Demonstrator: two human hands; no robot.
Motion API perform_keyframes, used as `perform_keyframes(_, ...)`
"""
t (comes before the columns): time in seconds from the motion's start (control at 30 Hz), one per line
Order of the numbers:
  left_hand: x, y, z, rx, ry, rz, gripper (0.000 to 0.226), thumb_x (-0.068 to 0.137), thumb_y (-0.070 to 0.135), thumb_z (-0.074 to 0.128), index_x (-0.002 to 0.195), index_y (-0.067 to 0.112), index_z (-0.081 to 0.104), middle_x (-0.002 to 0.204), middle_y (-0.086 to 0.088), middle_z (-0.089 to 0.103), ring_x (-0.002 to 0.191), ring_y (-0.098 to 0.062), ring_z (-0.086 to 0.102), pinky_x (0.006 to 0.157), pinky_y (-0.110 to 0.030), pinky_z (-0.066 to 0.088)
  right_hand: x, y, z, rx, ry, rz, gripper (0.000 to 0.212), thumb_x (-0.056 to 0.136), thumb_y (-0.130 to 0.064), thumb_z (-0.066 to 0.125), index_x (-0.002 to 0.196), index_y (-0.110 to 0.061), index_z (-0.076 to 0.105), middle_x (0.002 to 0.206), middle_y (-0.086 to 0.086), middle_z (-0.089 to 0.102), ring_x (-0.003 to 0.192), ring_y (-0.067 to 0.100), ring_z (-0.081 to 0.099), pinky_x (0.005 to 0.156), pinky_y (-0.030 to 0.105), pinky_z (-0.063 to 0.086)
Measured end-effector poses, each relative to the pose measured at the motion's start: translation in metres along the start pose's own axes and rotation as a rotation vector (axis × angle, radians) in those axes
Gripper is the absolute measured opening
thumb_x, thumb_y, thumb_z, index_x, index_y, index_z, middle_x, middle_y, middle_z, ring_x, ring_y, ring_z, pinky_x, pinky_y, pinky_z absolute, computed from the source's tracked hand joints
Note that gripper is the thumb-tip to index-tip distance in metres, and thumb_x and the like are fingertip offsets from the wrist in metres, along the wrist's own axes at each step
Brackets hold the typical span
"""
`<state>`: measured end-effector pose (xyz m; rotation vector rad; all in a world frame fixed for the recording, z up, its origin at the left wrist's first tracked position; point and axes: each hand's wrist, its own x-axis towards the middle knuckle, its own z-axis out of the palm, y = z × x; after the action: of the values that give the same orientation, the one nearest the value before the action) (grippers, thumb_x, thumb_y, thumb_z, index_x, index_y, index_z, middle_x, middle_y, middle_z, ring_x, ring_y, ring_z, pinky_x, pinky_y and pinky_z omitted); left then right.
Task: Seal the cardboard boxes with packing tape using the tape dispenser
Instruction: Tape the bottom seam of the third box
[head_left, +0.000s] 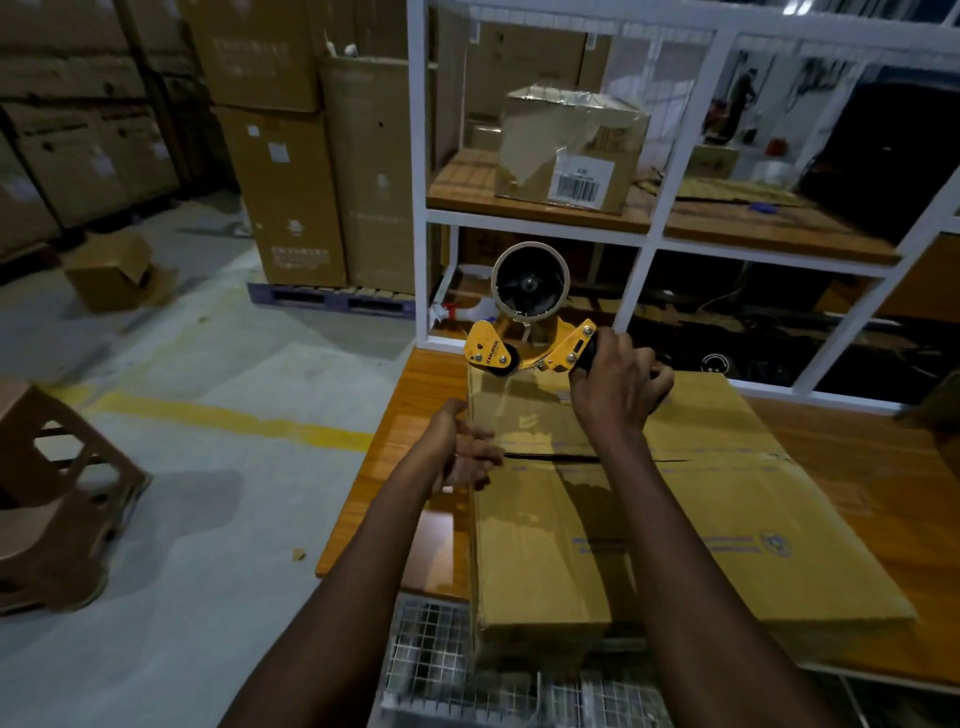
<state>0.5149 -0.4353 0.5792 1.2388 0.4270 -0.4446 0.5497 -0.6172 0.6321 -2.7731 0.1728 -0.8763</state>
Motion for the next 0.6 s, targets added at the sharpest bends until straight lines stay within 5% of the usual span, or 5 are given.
perform_keyframes(0.1, 0.003, -0.003, 0.002, -0.045, -0.214, -0.093, 0.078, 0.099, 0.061, 0.023, 0.118, -0.006, 0.058, 0.094, -0.025, 0.071, 0.060, -0.027, 0.071, 0.047, -0.027, 0.056, 0.001, -0.001, -0.001, 0.024, 0.001, 0.012, 0.031, 0.086, -0.024, 0.064, 0.114, -0.019, 0.053, 0.111, 0.004, 0.058, 0.104, 0.029, 0.049, 0.089, 0.044, 0.028)
perform_keyframes(0.2, 0.005, -0.005, 0.006, -0.284, -0.265, -0.086, 0.073, 0.099, 0.060, 0.031, 0.111, -0.005, 0.061, 0.087, -0.017, 0.074, 0.051, -0.018, 0.067, 0.043, -0.021, 0.054, 0.003, 0.000, -0.002, 0.044, -0.002, 0.022, 0.030, 0.087, -0.024, 0.063, 0.115, -0.019, 0.053, 0.112, 0.004, 0.057, 0.106, 0.029, 0.048, 0.091, 0.045, 0.027)
perform_keyframes(0.4, 0.002, 0.008, 0.014, -0.493, -0.143, -0.005, 0.031, 0.093, 0.034, 0.063, 0.097, 0.003, 0.063, 0.062, -0.003, 0.068, 0.043, -0.012, 0.062, 0.039, -0.020, 0.051, 0.002, 0.000, 0.001, 0.060, -0.014, 0.036, 0.030, 0.086, -0.022, 0.062, 0.114, -0.018, 0.053, 0.112, 0.004, 0.057, 0.105, 0.029, 0.049, 0.090, 0.045, 0.028)
perform_keyframes(0.6, -0.006, 0.006, 0.015, -0.320, 0.011, 0.042, 0.014, 0.097, 0.022, 0.060, 0.086, 0.014, 0.059, 0.055, 0.001, 0.057, 0.042, -0.009, 0.058, 0.037, -0.017, 0.048, -0.003, 0.002, 0.002, 0.066, -0.021, 0.022, 0.028, 0.086, -0.021, 0.062, 0.113, -0.018, 0.053, 0.111, 0.004, 0.057, 0.104, 0.029, 0.048, 0.088, 0.044, 0.027)
